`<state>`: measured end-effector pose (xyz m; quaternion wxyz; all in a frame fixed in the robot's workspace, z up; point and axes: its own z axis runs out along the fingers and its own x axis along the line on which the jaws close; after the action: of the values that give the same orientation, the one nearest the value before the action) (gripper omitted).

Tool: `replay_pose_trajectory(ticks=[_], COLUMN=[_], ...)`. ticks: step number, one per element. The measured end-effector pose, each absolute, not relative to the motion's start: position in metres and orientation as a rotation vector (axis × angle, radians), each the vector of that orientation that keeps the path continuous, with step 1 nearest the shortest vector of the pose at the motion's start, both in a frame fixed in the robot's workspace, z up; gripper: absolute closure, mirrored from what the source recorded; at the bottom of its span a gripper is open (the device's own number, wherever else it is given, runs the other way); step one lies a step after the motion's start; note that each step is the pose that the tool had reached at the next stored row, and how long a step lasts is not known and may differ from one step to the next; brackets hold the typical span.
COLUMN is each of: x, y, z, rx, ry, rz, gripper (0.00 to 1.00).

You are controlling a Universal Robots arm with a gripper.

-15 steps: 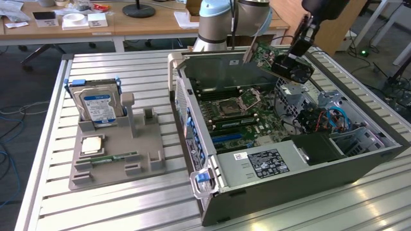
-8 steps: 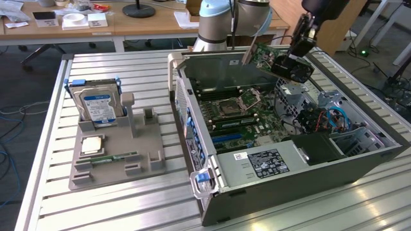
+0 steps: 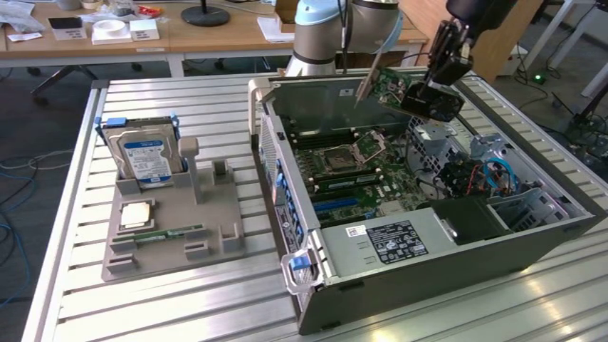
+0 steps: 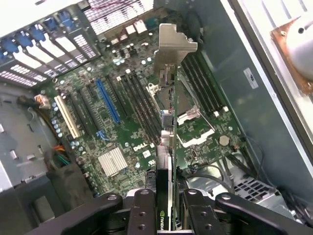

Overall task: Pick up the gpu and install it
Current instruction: 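Insert the gpu into the slot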

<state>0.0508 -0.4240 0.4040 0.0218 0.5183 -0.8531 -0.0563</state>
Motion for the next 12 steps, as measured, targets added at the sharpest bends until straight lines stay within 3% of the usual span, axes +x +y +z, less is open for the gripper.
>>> replay_pose_trajectory(ticks=[12], x=[0.0508], y=[-0.4238], z=[0.4035], rx=[1.82], ry=[-2.489], rz=[-0.167], gripper=[0.74])
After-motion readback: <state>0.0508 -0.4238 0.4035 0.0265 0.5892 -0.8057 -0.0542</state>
